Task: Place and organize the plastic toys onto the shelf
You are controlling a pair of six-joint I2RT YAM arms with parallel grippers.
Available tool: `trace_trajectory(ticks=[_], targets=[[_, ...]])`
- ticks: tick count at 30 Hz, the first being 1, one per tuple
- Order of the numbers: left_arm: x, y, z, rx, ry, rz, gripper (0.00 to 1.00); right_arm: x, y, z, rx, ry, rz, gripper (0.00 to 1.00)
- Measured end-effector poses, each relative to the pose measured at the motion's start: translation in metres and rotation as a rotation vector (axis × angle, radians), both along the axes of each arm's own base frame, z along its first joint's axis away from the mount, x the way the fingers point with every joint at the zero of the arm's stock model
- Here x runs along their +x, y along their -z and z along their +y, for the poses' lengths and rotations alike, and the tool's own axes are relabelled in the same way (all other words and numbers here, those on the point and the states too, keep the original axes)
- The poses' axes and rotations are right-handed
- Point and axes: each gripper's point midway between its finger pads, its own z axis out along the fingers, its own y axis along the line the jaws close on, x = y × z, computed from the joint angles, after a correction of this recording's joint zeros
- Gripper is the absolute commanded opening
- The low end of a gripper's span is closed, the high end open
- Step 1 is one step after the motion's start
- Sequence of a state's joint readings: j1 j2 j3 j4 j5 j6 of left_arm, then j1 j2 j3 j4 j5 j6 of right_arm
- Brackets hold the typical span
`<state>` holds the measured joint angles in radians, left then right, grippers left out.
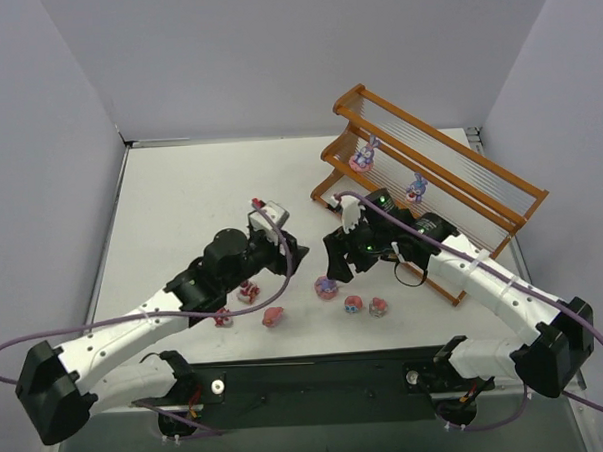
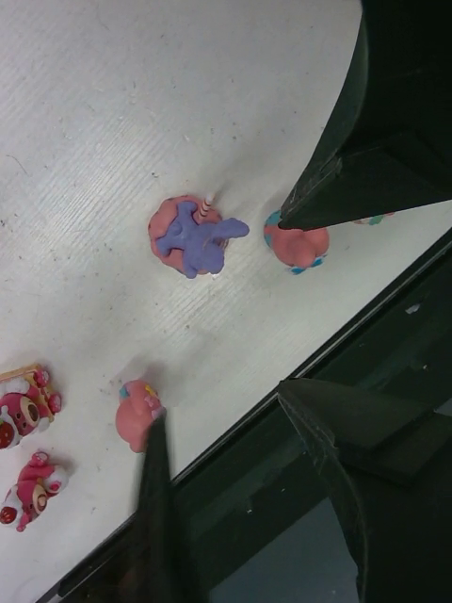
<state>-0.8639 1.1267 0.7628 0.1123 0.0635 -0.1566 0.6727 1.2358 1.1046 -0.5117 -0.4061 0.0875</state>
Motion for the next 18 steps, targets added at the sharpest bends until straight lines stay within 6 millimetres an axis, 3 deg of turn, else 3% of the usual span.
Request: trace_trajectory(ticks=[5, 7, 9, 14, 18], targets=[[0.024, -0.019, 0.079, -0.007, -0.359, -0.069, 0.75, 0.005, 0.028, 0.009, -0.007, -0.014, 0.001, 0.60], [0.029, -0.022, 0.108, -0.005, -0.466, -0.078, 0.76, 0.008, 0.038, 0.014, -0.024, -0.019, 0.008, 0.51], [0.032, -0.026, 0.133, -0.014, -0.549, -0.084, 0.76, 0.011, 0.054, 0.020, -0.059, -0.032, 0.030, 0.49], [0.032, -0.029, 0.161, -0.031, -0.638, -0.074, 0.76, 0.008, 0.089, 0.026, -0.155, -0.056, 0.087, 0.48], [0.030, -0.026, 0.167, -0.031, -0.656, -0.058, 0.77, 0.006, 0.095, 0.027, -0.190, -0.070, 0.068, 0.48]])
